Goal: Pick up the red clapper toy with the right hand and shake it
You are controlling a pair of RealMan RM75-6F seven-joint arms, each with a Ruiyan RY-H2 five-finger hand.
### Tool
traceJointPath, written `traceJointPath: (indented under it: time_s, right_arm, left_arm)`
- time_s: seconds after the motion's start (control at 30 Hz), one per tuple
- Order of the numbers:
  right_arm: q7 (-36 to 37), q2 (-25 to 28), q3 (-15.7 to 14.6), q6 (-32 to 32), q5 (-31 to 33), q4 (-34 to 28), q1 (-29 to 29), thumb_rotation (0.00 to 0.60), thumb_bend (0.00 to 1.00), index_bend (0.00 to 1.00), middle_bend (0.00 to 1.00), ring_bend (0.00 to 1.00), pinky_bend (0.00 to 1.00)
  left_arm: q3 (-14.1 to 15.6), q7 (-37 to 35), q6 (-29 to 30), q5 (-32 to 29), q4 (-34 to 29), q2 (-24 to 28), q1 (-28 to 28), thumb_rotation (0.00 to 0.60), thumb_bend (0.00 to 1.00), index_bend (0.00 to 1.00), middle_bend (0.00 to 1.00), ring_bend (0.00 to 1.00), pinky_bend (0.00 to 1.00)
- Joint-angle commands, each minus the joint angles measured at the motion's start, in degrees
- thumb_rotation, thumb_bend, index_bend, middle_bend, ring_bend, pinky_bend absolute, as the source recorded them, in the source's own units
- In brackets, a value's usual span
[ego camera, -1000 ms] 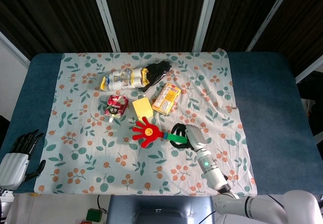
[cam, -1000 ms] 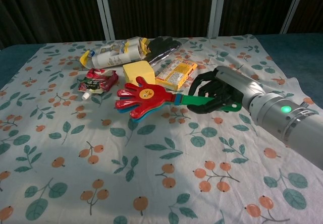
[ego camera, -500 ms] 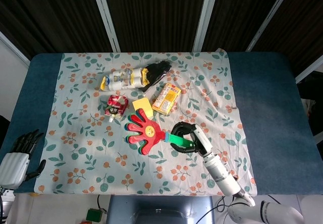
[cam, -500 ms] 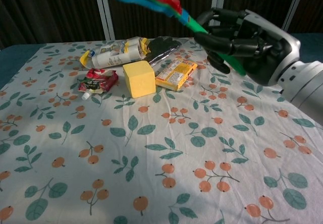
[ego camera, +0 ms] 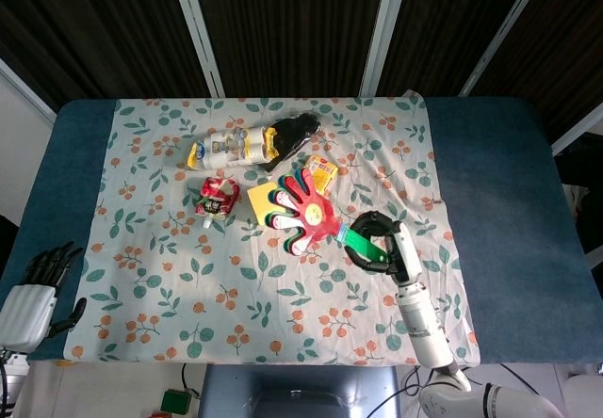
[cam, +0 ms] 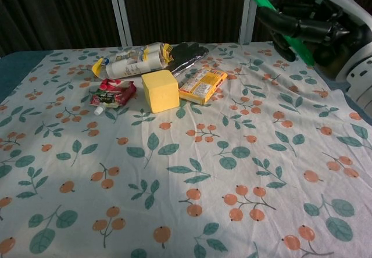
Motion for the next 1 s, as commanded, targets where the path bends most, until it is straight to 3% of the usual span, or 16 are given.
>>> traceJointPath:
  time_s: [0.03, 0.2, 0.3, 0.37, 0.43, 0.57, 0.63, 0.77, 0.83, 0.9, 1.0]
  right_arm:
    - [-16.3, 2.4, -1.3, -12.8, 7.2, -0.4, 3.7, 0.6, 0.6, 0.93, 0.82, 0.85, 0.97]
    - [-27.5, 6.8, -0.7, -20.7, 16.7, -7.7, 4.9, 0.6, 0.6, 0.93, 0.82, 0.86, 0.98]
    - [-28.4, 7.3, -0.1, -18.8, 15.8, -10.2, 4.4, 0.6, 0.6, 0.93, 0.82, 0.86, 0.98]
    - [-21.8, 7.6, 0.2, -16.6, 11.7, -12.0, 3.3, 0.6, 0.6, 0.93, 0.82, 0.86, 0.98]
    - [-10.4, 8.9, -0.1, -14.6, 6.0, -13.5, 2.2, 0.6, 0.6, 0.93, 0.82, 0.86, 0.97]
    - [4.7, 10.3, -1.4, -8.9, -1.4, -12.0, 0.2, 0.6, 0.6, 0.93, 0.82, 0.86, 0.97]
    - [11.3, 9.0, -0.7, -2.3, -3.2, -11.7, -2.0, 0.6, 0.6, 0.93, 0.82, 0.86, 0.98]
    - [17.1, 5.2, 1.7, 6.7, -1.8, -11.7, -5.2, 0.6, 0.6, 0.93, 0.82, 0.86, 0.98]
    - [14.8, 2.8, 3.7, 9.8, 0.2, -10.8, -6.1, 0.6, 0.6, 0.92, 0.82, 0.86, 0.98]
    - [12.0, 0.9, 4.4, 10.6, 1.0, -9.7, -5.9, 0.6, 0.6, 0.92, 0.82, 0.86, 0.98]
    - [8.9, 1.0, 2.9, 6.9, 1.4, -8.8, -4.7, 0.6, 0.6, 0.92, 0.82, 0.85, 0.98]
  left_arm:
    - [0.0, -0.3, 0.1, 0.0, 0.0, 0.1, 0.1, 0.6, 0.41, 0.0, 0.0, 0.0, 0.09]
    - [0.0, -0.6, 0.1, 0.2, 0.2, 0.1, 0.0, 0.6, 0.41, 0.0, 0.0, 0.0, 0.09]
    - [0.2, -0.4, 0.1, 0.4, 0.1, 0.1, 0.0, 0.6, 0.41, 0.0, 0.0, 0.0, 0.09]
    - [0.2, -0.2, 0.2, 0.4, 0.0, 0.0, 0.1, 0.6, 0.41, 0.0, 0.0, 0.0, 0.09]
    - [0.2, 0.0, 0.2, 0.4, 0.0, 0.0, 0.1, 0.6, 0.41, 0.0, 0.0, 0.0, 0.09]
    - [0.2, 0.1, 0.2, 0.3, -0.1, 0.0, 0.1, 0.6, 0.41, 0.0, 0.0, 0.0, 0.09]
    - [0.2, 0.0, 0.2, 0.3, -0.1, 0.0, 0.2, 0.6, 0.41, 0.0, 0.0, 0.0, 0.09]
    - [0.1, -0.1, 0.2, 0.1, -0.1, 0.1, 0.2, 0.6, 0.41, 0.0, 0.0, 0.0, 0.09]
    - [0.1, -0.1, 0.0, 0.1, 0.0, 0.0, 0.1, 0.6, 0.41, 0.0, 0.0, 0.0, 0.09]
    - [0.1, 0.0, -0.2, 0.1, 0.0, 0.0, 0.0, 0.6, 0.41, 0.0, 0.0, 0.0, 0.09]
    - [0.1, 0.2, -0.4, -0.1, 0.0, -0.1, 0.0, 0.6, 0.41, 0.0, 0.0, 0.0, 0.09]
